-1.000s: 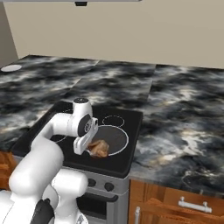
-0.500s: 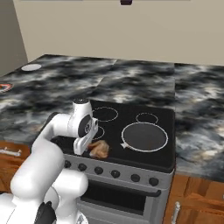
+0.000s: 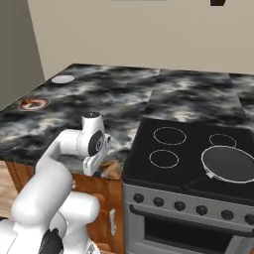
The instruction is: Take the chicken drumsticks from the pan and place one on each plate on the dining counter.
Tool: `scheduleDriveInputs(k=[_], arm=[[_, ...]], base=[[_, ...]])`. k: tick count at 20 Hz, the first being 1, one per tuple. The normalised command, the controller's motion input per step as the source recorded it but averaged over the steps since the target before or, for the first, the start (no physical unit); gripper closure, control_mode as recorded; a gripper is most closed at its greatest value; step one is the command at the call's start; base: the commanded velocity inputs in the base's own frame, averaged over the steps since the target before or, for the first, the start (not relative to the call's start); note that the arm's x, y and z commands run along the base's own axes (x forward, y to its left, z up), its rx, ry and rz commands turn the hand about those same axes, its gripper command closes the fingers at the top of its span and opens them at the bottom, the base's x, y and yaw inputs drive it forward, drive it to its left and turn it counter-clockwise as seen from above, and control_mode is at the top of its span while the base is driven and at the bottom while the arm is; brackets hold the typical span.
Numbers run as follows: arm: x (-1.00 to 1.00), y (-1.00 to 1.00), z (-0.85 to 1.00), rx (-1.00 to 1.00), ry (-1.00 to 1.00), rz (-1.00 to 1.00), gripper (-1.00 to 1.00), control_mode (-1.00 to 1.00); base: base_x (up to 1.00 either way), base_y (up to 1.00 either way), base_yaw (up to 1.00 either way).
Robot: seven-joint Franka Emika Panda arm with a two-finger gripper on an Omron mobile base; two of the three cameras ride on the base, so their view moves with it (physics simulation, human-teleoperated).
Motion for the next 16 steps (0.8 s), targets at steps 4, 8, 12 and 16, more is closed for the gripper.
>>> scheduleDriveInputs(k=[4,8,12,16], arm=[[0.00,0.00,0.00,0.00,0.00,0.00,1.00,1.00],[0.00,0.00,0.00,0.00,0.00,0.00,1.00,1.00],[0.00,0.00,0.00,0.00,0.00,0.00,1.00,1.00],[0.00,0.00,0.00,0.00,0.00,0.00,1.00,1.00]], base=[[0.00,1.00,-0.06],[0.00,1.00,-0.05],[0.00,1.00,-0.07],[0.00,1.00,-0.08]])
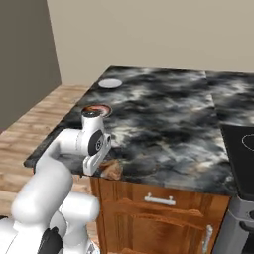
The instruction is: Take the chicken drumsticks from the pan and place one on each plate on the dining counter.
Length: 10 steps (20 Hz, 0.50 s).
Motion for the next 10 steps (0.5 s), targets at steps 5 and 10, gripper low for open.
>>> scheduleDriveInputs(k=[5,10], arm=[[0.00,0.00,0.00,0.00,0.00,0.00,1.00,1.00],[0.00,0.00,0.00,0.00,0.00,0.00,1.00,1.00]], base=[[0.00,1.00,-0.09],[0.03,1.00,-0.15]])
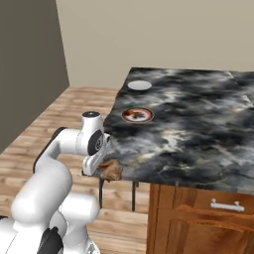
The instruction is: Take the chicken drumsticks from the pan and place one on each plate on the dining counter.
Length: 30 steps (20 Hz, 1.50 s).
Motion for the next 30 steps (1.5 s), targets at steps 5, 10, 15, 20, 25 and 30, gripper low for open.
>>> scheduleDriveInputs(k=[5,10,15,20,25,30], arm=[[0.00,0.00,0.00,0.00,0.00,0.00,1.00,1.00],[0.00,0.00,0.00,0.00,0.00,0.00,1.00,1.00],[0.00,0.00,0.00,0.00,0.00,0.00,1.00,1.00],[0.00,0.00,0.00,0.00,0.00,0.00,1.00,1.00],[0.00,0.00,0.00,0.00,0.00,0.00,1.00,1.00],[0.00,0.00,0.00,0.00,0.00,0.00,1.00,1.00]], base=[[0.16,1.00,-0.23],[0.21,1.00,-0.25],[0.30,0.96,-0.31],[0.56,0.72,-0.51],[0.60,0.70,-0.52],[0.67,0.74,-0.42]])
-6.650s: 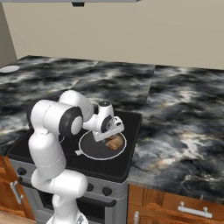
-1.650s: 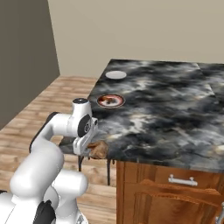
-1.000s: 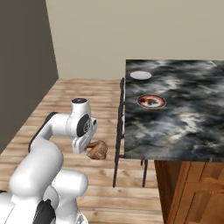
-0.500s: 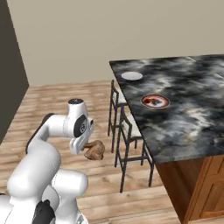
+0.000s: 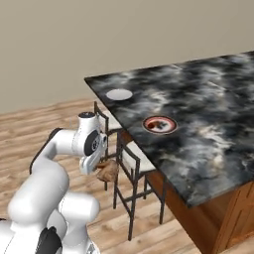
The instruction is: Take the chicken drumsticks from the pan and place one on each plate on the dining counter.
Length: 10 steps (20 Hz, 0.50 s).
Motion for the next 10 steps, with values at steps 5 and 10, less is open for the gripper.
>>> scheduleDriveInputs(k=[5,10], arm=[[0.00,0.00,0.00,0.00,0.00,0.00,1.00,1.00],[0.00,0.00,0.00,0.00,0.00,0.00,1.00,1.00]], base=[[0.62,0.85,-0.34],[0.61,0.85,-0.32]])
